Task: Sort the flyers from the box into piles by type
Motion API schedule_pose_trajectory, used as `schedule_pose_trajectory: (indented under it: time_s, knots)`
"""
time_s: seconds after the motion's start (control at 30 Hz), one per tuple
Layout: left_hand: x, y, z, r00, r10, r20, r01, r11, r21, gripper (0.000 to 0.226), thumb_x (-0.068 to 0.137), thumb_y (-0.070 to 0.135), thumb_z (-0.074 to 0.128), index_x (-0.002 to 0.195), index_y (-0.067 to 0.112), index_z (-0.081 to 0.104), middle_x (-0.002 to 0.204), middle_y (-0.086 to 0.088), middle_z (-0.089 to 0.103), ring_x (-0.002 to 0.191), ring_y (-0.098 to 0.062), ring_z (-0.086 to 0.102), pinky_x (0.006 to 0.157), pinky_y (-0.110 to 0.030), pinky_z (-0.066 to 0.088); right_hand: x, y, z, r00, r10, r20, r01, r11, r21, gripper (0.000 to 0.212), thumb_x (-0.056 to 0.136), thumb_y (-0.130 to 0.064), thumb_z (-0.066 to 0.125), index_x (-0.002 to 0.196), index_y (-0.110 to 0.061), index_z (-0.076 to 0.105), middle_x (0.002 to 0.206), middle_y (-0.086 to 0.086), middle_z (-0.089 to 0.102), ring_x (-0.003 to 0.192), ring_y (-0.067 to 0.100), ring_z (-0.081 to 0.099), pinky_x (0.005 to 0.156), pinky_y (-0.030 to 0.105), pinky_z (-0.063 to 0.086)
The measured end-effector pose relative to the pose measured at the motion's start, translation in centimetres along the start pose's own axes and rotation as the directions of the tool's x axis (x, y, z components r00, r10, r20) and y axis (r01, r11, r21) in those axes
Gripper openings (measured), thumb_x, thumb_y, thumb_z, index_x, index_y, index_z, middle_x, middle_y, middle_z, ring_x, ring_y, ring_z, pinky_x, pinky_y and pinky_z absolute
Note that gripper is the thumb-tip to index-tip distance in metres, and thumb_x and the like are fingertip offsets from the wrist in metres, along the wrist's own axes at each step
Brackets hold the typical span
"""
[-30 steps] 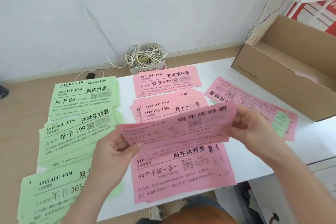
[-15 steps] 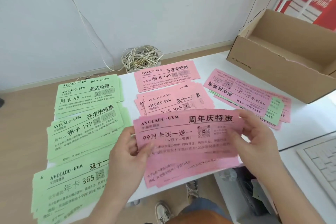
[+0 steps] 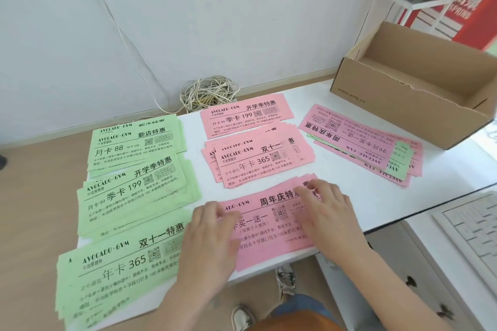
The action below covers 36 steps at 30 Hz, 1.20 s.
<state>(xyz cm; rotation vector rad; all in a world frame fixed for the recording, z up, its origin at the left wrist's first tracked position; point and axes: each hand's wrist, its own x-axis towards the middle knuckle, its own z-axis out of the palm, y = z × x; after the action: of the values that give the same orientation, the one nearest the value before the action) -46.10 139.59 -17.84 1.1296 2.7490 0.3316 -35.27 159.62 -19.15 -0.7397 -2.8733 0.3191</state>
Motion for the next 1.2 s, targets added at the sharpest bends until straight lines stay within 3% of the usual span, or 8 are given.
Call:
schedule_pose_trajectory:
  time_s: [0.07, 0.13, 0.27, 0.37, 0.5, 0.7, 0.93, 1.2]
  knots:
    - [0.3, 1.2, 0.3, 0.980, 0.111, 0.164, -0.116, 0.993, 0.019, 0.053, 0.082, 0.052, 0.061, 0.132, 0.041, 0.046, 0.144, -0.002, 0.034, 0.134, -0.025, 0.029, 0.110, -0.044, 0.028, -0.6, -0.2, -0.3, 0.991, -0.045, 0.123, 0.049, 0.998, -0.032, 0.040, 0.079, -0.048, 0.052, 0.111, -0.025, 0.060, 0.119, 0.003, 0.059, 0.108, 0.026, 0.058, 0.084, 0.043, 0.050]
    - [0.3, 2.1, 0.8, 0.957, 0.149, 0.250, -0.174, 0.982, 0.078, 0.058, 0.089, 0.061, 0.043, 0.141, 0.046, 0.024, 0.157, 0.002, 0.006, 0.143, -0.025, 0.004, 0.117, -0.046, 0.007, -0.9, -0.1, -0.7, 0.964, -0.063, 0.258, 0.084, 0.994, -0.070, 0.051, 0.077, -0.059, 0.041, 0.115, -0.028, 0.059, 0.125, 0.002, 0.059, 0.111, 0.023, 0.059, 0.085, 0.042, 0.052]
    - [0.7, 3.5, 1.3, 0.950, 0.150, 0.275, -0.191, 0.973, 0.129, 0.054, 0.090, 0.062, 0.039, 0.139, 0.049, 0.020, 0.157, -0.002, 0.009, 0.142, -0.028, 0.008, 0.113, -0.050, 0.012, -0.9, 0.5, -1.7, 0.898, -0.097, 0.429, 0.159, 0.981, -0.111, 0.061, 0.090, -0.054, 0.037, 0.145, -0.031, 0.028, 0.157, 0.001, 0.021, 0.141, 0.023, 0.028, 0.108, 0.043, 0.035]
    - [1.5, 4.4, 0.8, 0.938, 0.132, 0.322, -0.196, 0.965, 0.174, 0.051, 0.091, 0.062, 0.037, 0.138, 0.046, 0.025, 0.152, -0.003, 0.017, 0.138, -0.027, 0.016, 0.110, -0.047, 0.023, -0.4, 1.4, -2.4, 0.847, -0.117, 0.518, 0.163, 0.986, -0.044, 0.065, 0.093, -0.052, 0.041, 0.149, -0.036, 0.013, 0.160, -0.007, 0.002, 0.146, 0.016, 0.009, 0.113, 0.042, 0.025]
    - [4.5, 6.6, -0.6, 0.959, 0.167, 0.231, -0.208, 0.964, 0.164, 0.040, 0.095, 0.054, 0.034, 0.128, 0.032, 0.041, 0.133, 0.002, 0.037, 0.123, -0.018, 0.033, 0.096, -0.034, 0.038, 1.1, 4.6, -3.8, 0.929, -0.035, 0.368, -0.080, 0.952, 0.294, 0.054, 0.094, -0.044, 0.050, 0.144, -0.037, 0.033, 0.151, -0.015, 0.030, 0.136, 0.005, 0.031, 0.112, 0.035, 0.032]
    - [14.0, 12.0, 0.1, 0.978, 0.205, 0.031, -0.202, 0.977, -0.068, 0.038, 0.095, 0.044, 0.043, 0.128, 0.025, 0.047, 0.131, 0.007, 0.046, 0.121, -0.013, 0.038, 0.096, -0.028, 0.037, 6.0, 13.4, -5.9, 0.966, 0.185, 0.183, -0.191, 0.982, 0.014, 0.061, 0.091, -0.047, 0.051, 0.145, -0.031, 0.028, 0.156, -0.002, 0.023, 0.142, 0.021, 0.021, 0.111, 0.045, 0.030]
    - [24.8, 18.0, 3.3, 0.988, 0.101, 0.114, -0.106, 0.994, 0.036, 0.076, 0.084, 0.058, 0.057, 0.136, 0.008, 0.034, 0.134, -0.015, 0.042, 0.124, -0.032, 0.035, 0.100, -0.040, 0.035, 10.1, 18.7, -4.9, 0.919, 0.262, 0.296, -0.270, 0.963, -0.015, 0.084, 0.080, -0.048, 0.067, 0.147, -0.031, 0.019, 0.149, 0.001, 0.031, 0.133, 0.026, 0.034, 0.106, 0.038, 0.033]
    - [27.4, 19.4, 4.2, 0.973, -0.162, 0.167, 0.167, 0.986, -0.013, 0.106, 0.062, 0.057, 0.079, 0.141, 0.023, 0.017, 0.126, -0.012, 0.041, 0.118, -0.033, 0.041, 0.091, -0.049, 0.035, 10.9, 19.3, -5.0, 0.938, 0.254, 0.237, -0.244, 0.967, -0.074, 0.083, 0.071, -0.057, 0.071, 0.140, -0.028, 0.033, 0.128, -0.005, 0.047, 0.119, 0.019, 0.044, 0.090, 0.030, 0.042]
